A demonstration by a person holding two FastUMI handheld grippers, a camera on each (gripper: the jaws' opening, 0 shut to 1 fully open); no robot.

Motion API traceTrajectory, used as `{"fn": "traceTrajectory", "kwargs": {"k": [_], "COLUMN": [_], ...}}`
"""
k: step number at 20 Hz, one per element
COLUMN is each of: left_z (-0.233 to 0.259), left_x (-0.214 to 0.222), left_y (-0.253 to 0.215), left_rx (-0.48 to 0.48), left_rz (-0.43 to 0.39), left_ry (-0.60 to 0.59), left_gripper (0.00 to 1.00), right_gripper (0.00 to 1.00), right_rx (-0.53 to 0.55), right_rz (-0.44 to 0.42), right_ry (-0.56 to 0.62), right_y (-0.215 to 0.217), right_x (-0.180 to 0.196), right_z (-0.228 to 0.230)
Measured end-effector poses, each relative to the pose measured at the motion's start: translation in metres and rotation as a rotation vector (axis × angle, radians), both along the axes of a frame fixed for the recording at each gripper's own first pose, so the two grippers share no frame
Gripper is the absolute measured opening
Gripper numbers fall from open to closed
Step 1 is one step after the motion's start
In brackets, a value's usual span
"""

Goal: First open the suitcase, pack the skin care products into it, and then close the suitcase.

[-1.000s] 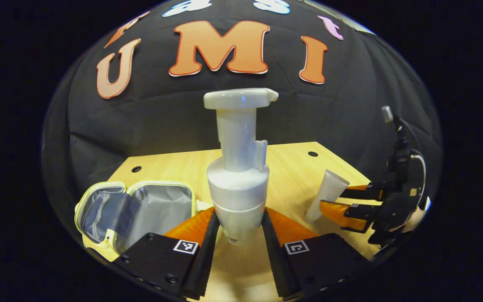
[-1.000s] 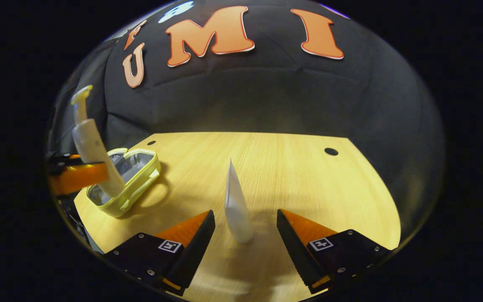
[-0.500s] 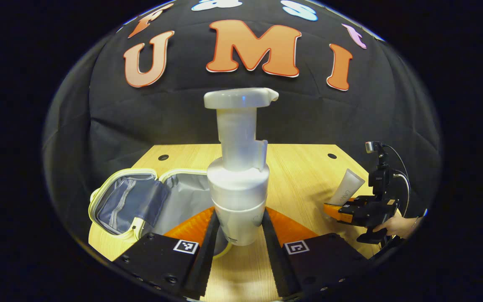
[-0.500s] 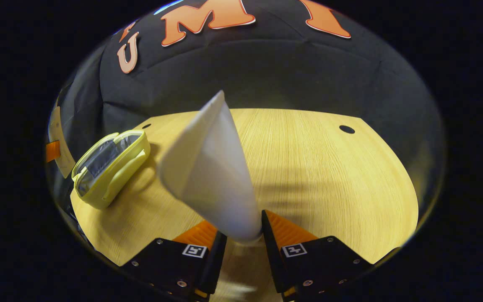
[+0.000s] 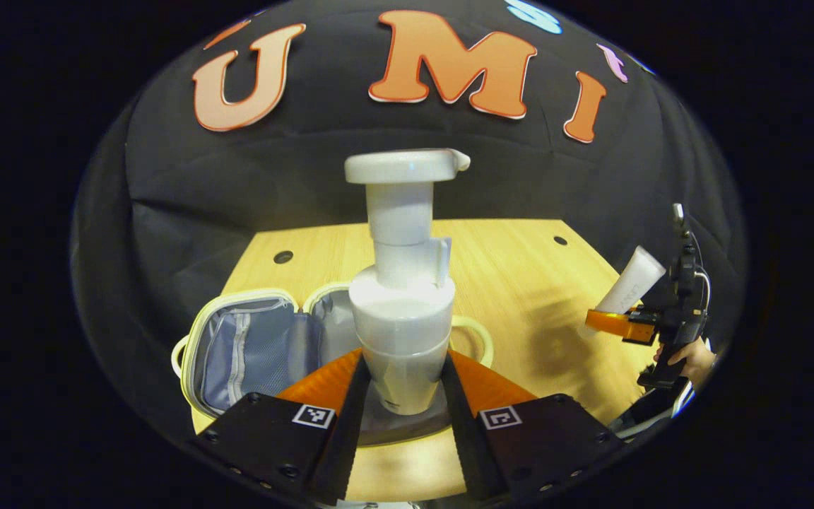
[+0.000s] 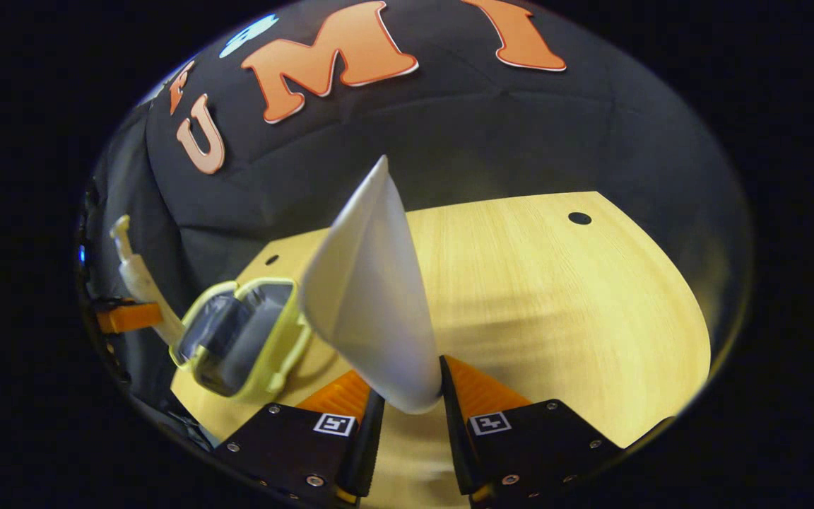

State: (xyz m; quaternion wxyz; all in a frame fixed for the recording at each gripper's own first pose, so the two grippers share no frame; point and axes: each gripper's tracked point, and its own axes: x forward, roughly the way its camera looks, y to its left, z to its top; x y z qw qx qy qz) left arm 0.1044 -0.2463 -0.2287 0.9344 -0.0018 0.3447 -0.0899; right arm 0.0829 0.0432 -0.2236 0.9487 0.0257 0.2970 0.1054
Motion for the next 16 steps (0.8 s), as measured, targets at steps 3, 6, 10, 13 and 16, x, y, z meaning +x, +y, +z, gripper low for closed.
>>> {"fn": "traceTrajectory", "kwargs": {"k": [3, 6, 10, 13, 16], "left_z": [-0.03, -0.062, -0.104, -0.129, -0.146], "left_x": [-0.002, 0.007, 0.021, 0.031, 0.028], "left_y": [0.023, 0.048, 0.05, 0.047, 0.043], "left_rx": [-0.003, 0.006, -0.005, 0.025, 0.005], "left_rz": [-0.082, -0.103, -0.134, -0.163, -0.161], "left_ry": [0.204, 0.342, 0.485, 0.527, 0.587], "left_gripper": [0.6, 0.6, 0.6, 0.6, 0.61], "right_gripper": [0.45, 0.45, 0.45, 0.45, 0.45], "right_rx": [0.039, 0.086, 0.125, 0.112, 0.111], "right_rz": [-0.013, -0.075, -0.134, -0.172, -0.214], "right_ry": [-0.044, -0.07, -0.083, -0.072, -0.065], "right_y": [0.036, 0.056, 0.073, 0.068, 0.061], "right_x": [-0.011, -0.015, -0.02, -0.026, -0.028], "right_z": [0.019, 0.033, 0.041, 0.041, 0.042]}}
